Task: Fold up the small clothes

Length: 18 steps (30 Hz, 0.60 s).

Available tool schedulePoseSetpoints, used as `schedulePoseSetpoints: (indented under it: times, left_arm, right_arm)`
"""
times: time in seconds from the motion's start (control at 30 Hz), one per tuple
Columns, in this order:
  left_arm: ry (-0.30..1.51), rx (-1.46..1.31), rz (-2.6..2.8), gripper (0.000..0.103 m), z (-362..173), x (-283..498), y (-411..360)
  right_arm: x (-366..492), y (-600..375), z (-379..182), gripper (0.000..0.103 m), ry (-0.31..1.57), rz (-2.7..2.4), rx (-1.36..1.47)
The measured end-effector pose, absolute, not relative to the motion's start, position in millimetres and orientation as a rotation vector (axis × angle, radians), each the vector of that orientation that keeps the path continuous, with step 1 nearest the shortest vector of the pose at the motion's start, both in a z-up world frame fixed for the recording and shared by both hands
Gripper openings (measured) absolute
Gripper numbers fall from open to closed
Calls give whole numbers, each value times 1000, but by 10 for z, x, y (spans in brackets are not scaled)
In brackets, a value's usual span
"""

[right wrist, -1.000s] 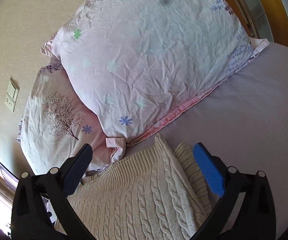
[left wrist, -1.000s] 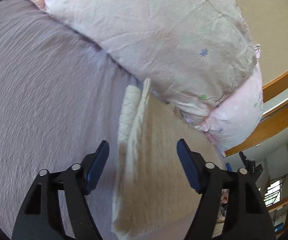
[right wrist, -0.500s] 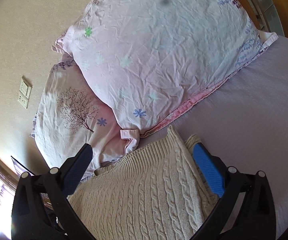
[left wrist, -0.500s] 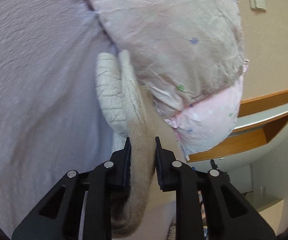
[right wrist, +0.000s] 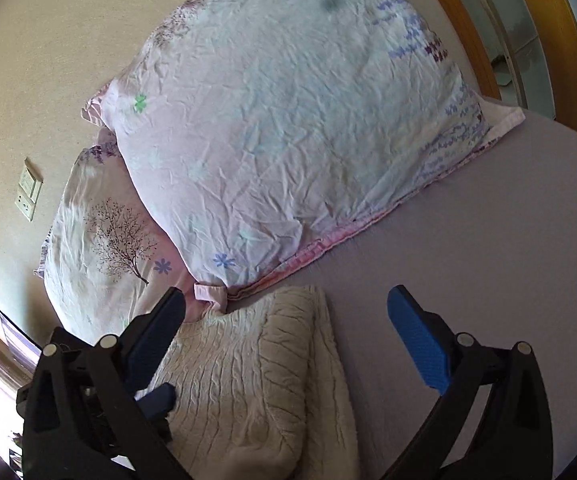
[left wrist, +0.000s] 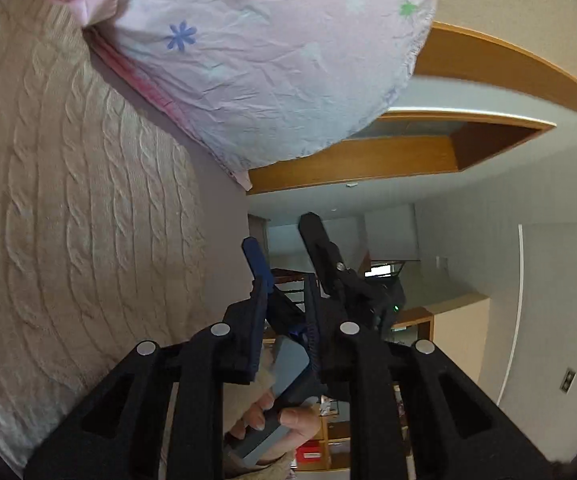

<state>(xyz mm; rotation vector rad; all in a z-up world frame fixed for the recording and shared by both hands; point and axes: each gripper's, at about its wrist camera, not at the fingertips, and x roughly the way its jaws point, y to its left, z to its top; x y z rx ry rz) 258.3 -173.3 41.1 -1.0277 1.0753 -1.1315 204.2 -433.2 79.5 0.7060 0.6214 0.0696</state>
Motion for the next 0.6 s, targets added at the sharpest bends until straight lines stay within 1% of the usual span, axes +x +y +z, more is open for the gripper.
schedulePoseSetpoints:
  times: [0.03,0.07,0.1,0.13,0.2,0.27,0.33,0.43,0.47,0.5,0.53,0.57,0.6]
  left_arm:
    - [1018,-978,-1119,30,510,2528,-1601]
    - [968,-938,-1084,56,593,2473,-1431]
    - [923,-902,-1021,70,667,2425,-1246]
    - [886,-854,-925,81,727,2395,-1048]
    - [879,-743,-767,81,755,2365,-782]
    - [928,-666,-647,81,654,2373,-649]
    - [1006,-634,-594,81,443,2449,-570]
    - [1092,-623,-615,81,182,2475,-656]
    - [1107,-628,-629,81,127,2483,-709]
    - [1119,-633,-644,81,63,2460,-754]
    - [1091,-631,-645,83,56,2448,-786]
    - [1078,-621,-641,82,54,2437,-805]
    - [1073,-624,-645,79,42,2448,-823]
  right_arm:
    - [2048,-4355,773,101,642,81,720]
    - [2062,-4360,745,101,672,92,729]
    - [2093,-4346,705,101,715,107,733]
    - [2118,-4325,652,101,758,124,741]
    - [2173,-4289,552,101,827,157,761]
    - [2229,-4252,439,101,891,174,779]
    - [2278,-4218,310,101,957,193,801]
    - [2338,-4137,187,100,1013,235,813]
    - [2334,-4109,194,98,1007,238,795]
    - [2336,-4074,186,95,1006,246,780]
    - [2332,-4049,166,80,1000,253,778]
    - [2341,-4017,131,66,1015,254,774]
    - [2322,-4001,146,57,995,255,761]
